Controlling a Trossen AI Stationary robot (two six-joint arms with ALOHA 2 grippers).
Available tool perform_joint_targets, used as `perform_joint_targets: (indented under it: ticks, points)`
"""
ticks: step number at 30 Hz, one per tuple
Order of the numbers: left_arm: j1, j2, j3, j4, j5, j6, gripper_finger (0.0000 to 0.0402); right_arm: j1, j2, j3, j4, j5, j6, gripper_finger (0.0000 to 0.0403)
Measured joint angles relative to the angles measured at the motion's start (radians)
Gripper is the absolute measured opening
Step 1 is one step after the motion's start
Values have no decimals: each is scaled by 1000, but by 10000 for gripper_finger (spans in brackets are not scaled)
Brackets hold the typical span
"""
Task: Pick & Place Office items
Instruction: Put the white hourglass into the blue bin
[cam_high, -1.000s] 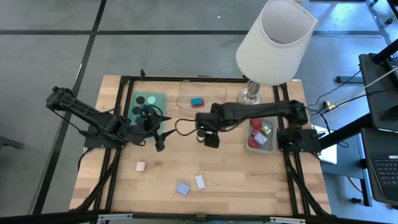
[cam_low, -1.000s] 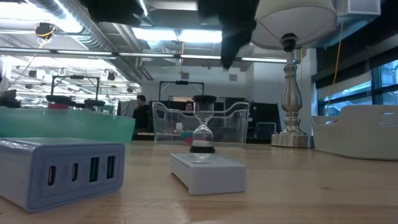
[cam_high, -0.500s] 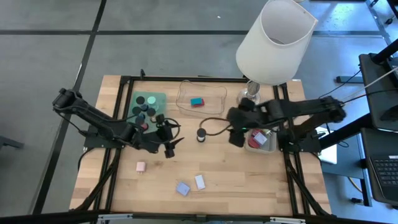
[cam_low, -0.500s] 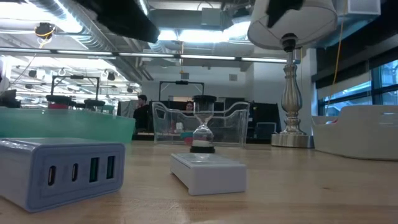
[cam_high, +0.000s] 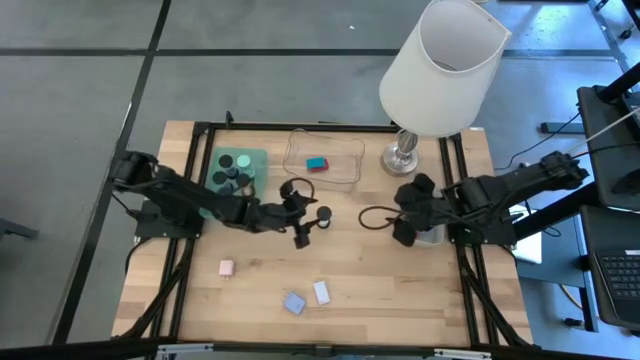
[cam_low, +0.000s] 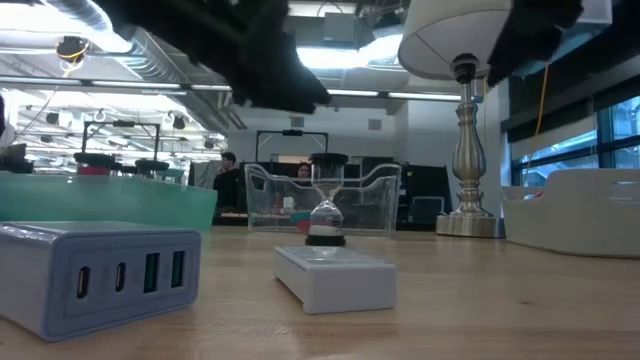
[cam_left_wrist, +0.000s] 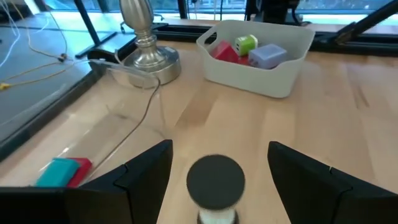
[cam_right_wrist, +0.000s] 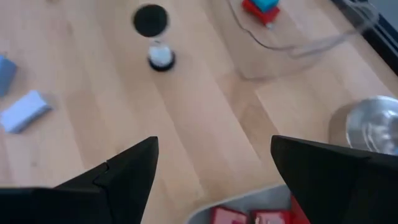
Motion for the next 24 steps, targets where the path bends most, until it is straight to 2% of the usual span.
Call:
perform_joint_targets:
  ticks: [6, 13, 24]
  points:
    - [47, 80, 0, 103, 63, 35, 260, 33, -81, -110, 4, 54, 83, 316]
    - [70, 122, 0, 120, 175, 53, 262, 78, -158, -226, 35, 113, 154, 316]
    - [102, 159, -1, 129, 178, 86, 262, 110, -184, -353, 145, 137, 222, 316]
